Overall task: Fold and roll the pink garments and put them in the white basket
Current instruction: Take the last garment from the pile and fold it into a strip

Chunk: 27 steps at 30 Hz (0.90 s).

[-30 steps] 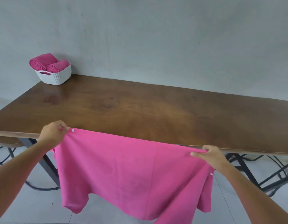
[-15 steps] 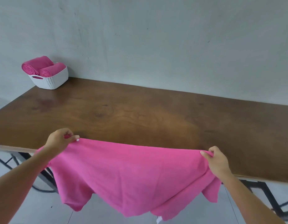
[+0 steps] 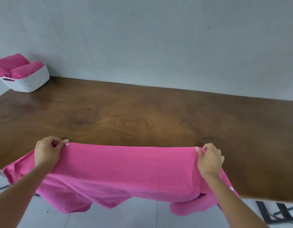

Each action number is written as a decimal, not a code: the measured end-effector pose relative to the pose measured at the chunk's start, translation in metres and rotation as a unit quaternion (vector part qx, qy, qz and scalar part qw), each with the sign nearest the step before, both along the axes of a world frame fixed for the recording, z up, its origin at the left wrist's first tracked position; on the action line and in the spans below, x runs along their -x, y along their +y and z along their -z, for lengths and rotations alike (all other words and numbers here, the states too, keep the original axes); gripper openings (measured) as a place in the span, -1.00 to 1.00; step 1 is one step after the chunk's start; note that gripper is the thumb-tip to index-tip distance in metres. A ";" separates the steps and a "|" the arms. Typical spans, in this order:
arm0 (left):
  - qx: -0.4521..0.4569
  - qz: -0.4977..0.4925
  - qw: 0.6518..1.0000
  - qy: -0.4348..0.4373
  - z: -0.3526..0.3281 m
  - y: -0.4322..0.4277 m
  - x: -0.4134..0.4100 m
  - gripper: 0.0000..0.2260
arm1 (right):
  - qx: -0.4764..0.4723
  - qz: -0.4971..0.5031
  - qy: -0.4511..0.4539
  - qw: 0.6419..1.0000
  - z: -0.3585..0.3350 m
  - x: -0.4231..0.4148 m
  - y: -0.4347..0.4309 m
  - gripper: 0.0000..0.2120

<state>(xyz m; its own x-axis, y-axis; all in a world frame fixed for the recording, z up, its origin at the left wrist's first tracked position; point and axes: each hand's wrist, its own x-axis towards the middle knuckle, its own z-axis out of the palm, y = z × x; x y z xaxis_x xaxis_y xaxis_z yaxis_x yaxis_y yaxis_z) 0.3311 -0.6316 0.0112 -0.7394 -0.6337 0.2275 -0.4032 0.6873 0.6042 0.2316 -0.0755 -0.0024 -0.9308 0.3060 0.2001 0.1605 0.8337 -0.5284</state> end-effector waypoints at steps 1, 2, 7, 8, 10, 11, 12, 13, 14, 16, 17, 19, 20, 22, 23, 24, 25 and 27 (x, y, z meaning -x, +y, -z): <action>0.004 0.001 1.000 -0.001 0.000 0.000 0.007 -0.79 | -0.012 -0.002 0.002 1.000 0.000 0.005 -0.001 -0.77; 0.005 0.001 1.000 -0.001 0.000 0.000 0.014 -0.79 | -0.021 -0.005 0.005 1.000 0.001 0.011 -0.002 -0.77; -0.004 -0.006 1.000 0.009 0.001 -0.003 0.052 -0.78 | -0.037 -0.012 0.012 0.999 0.003 0.045 -0.007 -0.79; -0.010 -0.007 1.000 0.008 0.002 -0.005 0.060 -0.78 | -0.040 -0.010 0.011 0.999 0.002 0.053 -0.008 -0.79; -0.020 -0.010 1.000 0.006 0.004 -0.010 0.078 -0.78 | -0.044 -0.008 0.009 0.999 0.002 0.070 -0.010 -0.80; -0.024 -0.010 1.000 0.005 0.005 -0.012 0.088 -0.78 | -0.044 -0.008 0.009 0.999 0.003 0.079 -0.011 -0.80; -0.026 -0.009 1.000 0.006 0.005 -0.013 0.098 -0.78 | -0.044 -0.007 0.010 0.999 0.003 0.088 -0.013 -0.80; -0.028 -0.006 1.000 0.008 0.005 -0.015 0.108 -0.78 | -0.043 -0.006 0.012 0.999 0.003 0.097 -0.014 -0.80; -0.030 -0.005 0.999 0.009 0.005 -0.016 0.118 -0.78 | -0.044 -0.005 0.014 0.999 0.002 0.107 -0.016 -0.80; -0.036 -0.002 0.999 0.011 0.004 -0.019 0.139 -0.78 | -0.047 -0.004 0.016 0.999 0.001 0.125 -0.020 -0.79; -0.037 0.000 0.999 0.012 0.004 -0.020 0.149 -0.78 | -0.047 -0.003 0.016 0.999 0.001 0.134 -0.022 -0.79; -0.040 0.002 0.999 0.010 0.003 -0.023 0.171 -0.78 | -0.047 -0.001 0.012 0.999 0.001 0.151 -0.025 -0.79; -0.042 0.003 0.999 0.008 0.003 -0.025 0.182 -0.78 | -0.049 0.000 0.012 0.999 0.000 0.160 -0.026 -0.79; -0.042 0.007 0.999 0.006 0.003 -0.028 0.203 -0.78 | -0.054 0.000 0.014 0.998 0.001 0.177 -0.028 -0.79; -0.043 0.008 0.999 0.006 0.003 -0.031 0.213 -0.78 | -0.057 0.000 0.014 0.998 0.001 0.187 -0.030 -0.79; -0.044 0.010 0.999 0.006 0.003 -0.033 0.224 -0.78 | -0.059 0.000 0.013 0.998 0.001 0.197 -0.031 -0.79; -0.047 0.011 0.999 0.008 0.003 -0.036 0.235 -0.78 | -0.060 0.000 0.012 0.998 0.001 0.207 -0.033 -0.78; -0.053 0.016 0.998 0.013 0.003 -0.040 0.257 -0.78 | -0.060 0.000 0.011 0.998 0.001 0.228 -0.036 -0.77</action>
